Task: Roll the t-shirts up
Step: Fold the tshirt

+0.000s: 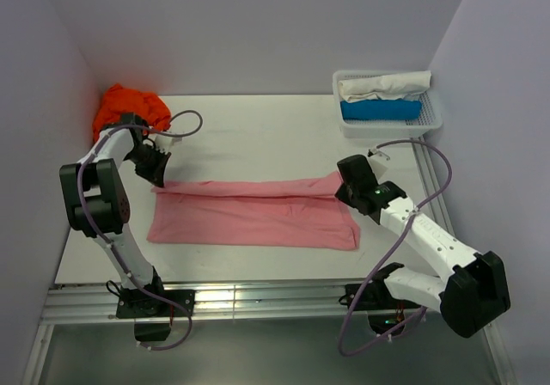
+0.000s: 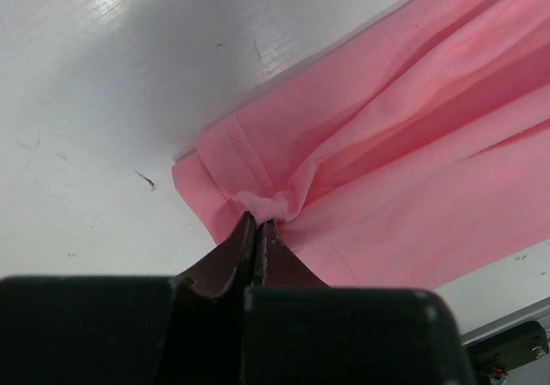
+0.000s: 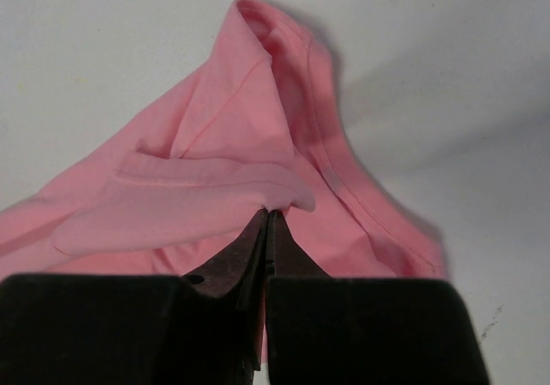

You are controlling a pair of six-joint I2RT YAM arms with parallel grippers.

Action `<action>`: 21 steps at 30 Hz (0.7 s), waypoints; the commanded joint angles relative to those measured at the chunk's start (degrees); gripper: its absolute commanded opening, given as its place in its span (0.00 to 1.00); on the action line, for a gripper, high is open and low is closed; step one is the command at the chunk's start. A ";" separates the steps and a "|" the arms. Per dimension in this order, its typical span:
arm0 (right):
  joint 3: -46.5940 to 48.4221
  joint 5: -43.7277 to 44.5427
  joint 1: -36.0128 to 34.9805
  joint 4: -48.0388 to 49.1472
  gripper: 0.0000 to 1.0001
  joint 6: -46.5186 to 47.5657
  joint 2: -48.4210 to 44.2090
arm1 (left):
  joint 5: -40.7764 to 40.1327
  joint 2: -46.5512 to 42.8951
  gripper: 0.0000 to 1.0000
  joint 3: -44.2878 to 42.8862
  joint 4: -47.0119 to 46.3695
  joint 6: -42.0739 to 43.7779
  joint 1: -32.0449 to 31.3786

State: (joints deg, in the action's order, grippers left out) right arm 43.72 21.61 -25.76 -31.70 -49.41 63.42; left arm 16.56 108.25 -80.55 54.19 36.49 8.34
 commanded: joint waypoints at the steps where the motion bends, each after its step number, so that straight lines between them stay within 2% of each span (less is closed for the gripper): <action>1: -1.62 1.60 -0.61 -1.43 0.00 -2.71 -2.59 | -0.47 -4.09 0.01 1.01 -1.99 1.92 0.36; 7: -4.79 0.28 -1.05 -0.73 0.00 -4.73 -3.13 | -0.12 -5.24 0.05 2.50 -1.90 2.62 0.36; 10: -5.58 -0.16 -1.22 -0.55 0.00 -5.26 -2.08 | -0.73 -5.85 0.15 3.73 -2.34 3.15 0.28; 11: -5.84 -0.25 -1.14 -0.47 0.00 -5.43 -1.72 | -1.35 -5.94 0.26 4.52 -2.95 3.15 0.36; 13: -6.19 -0.77 -1.40 -0.20 0.07 -5.52 -1.02 | -1.53 -6.55 0.33 5.32 -3.48 3.32 0.36; 14: -6.28 -0.69 -1.49 0.06 0.10 -5.70 -0.93 | -1.53 -6.82 0.42 5.93 -3.57 3.32 0.36; 15: -6.72 -0.77 -1.57 0.15 0.17 -5.96 -0.84 | -1.44 -7.52 0.46 6.02 -3.57 3.50 0.45; 17: -7.51 -0.69 -1.66 0.33 0.25 -6.05 -1.01 | -1.09 -8.40 0.55 5.76 -3.40 3.68 0.80; 18: -7.60 -0.77 -1.66 0.33 0.30 -6.05 -1.02 | -1.00 -9.01 0.56 5.41 -2.96 3.85 0.89; 21: -7.34 -0.51 -1.66 -0.55 0.37 -6.14 -1.63 | -0.30 -9.28 0.56 3.22 -1.47 3.77 1.77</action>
State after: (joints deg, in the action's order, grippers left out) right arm 36.07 19.90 -27.03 -32.21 -54.70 62.52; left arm 15.14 102.43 -74.65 51.75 39.27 9.17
